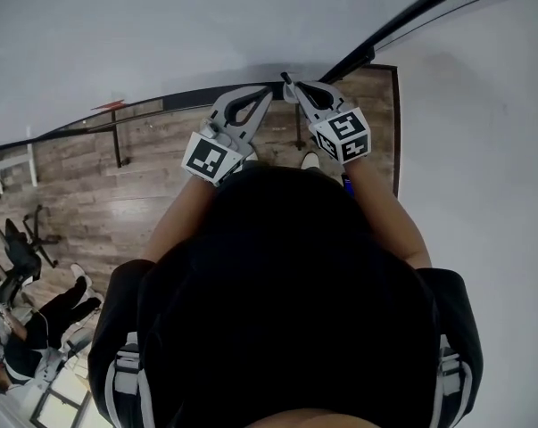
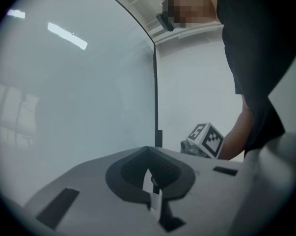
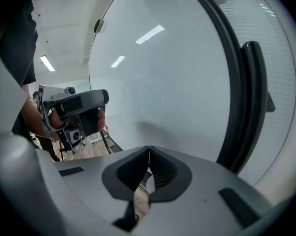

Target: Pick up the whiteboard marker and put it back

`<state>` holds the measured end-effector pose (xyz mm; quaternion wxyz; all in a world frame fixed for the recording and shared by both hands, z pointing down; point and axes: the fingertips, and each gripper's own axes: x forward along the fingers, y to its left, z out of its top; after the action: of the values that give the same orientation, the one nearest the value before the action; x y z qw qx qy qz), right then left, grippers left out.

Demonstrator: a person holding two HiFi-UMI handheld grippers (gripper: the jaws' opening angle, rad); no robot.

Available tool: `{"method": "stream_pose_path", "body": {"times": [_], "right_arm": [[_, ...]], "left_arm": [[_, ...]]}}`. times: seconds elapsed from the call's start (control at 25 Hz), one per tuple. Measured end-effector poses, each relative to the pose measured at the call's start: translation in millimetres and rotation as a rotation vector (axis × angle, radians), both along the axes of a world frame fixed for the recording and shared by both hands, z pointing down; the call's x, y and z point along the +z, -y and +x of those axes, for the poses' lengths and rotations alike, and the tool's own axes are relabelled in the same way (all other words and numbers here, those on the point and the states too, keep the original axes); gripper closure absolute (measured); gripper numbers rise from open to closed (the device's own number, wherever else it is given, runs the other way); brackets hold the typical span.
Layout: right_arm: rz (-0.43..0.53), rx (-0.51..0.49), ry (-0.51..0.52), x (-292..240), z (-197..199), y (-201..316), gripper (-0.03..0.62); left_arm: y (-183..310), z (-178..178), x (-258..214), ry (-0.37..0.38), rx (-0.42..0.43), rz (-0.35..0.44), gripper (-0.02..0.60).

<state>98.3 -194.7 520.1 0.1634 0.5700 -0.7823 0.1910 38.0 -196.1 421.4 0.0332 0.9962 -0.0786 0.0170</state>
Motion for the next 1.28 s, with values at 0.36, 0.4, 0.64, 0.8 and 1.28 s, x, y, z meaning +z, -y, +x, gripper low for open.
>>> {"method": "stream_pose_path", "body": {"times": [0.36,0.4,0.64,0.8,1.28], "right_arm": [[-0.145,0.07,-0.044,49.9,1.5,6.4,0.536],[-0.152,0.082,-0.053,54.1,2.5,6.4,0.529],[-0.162,0.135,-0.109,63.9,5.0,11.2,0.523],[-0.174,0.144,-0.132,68.7,3.8,19.8,0.519],[-0.184,0.135,-0.217,84.1,-2.7,28.3,0.513]], "left_arm": [[8.7,-4.2,6.3,-0.003,0.106,-0.012,0.578],[7.9,-5.5,9.0,-0.003,0.117,-0.011,0.578],[10.2,-6.2,23.8,0.007,0.181,-0.008,0.578],[15.0,-4.9,27.2,-0.001,0.206,-0.019,0.578],[20.3,-23.7,27.1,-0.005,0.161,-0.067,0.577]]}}
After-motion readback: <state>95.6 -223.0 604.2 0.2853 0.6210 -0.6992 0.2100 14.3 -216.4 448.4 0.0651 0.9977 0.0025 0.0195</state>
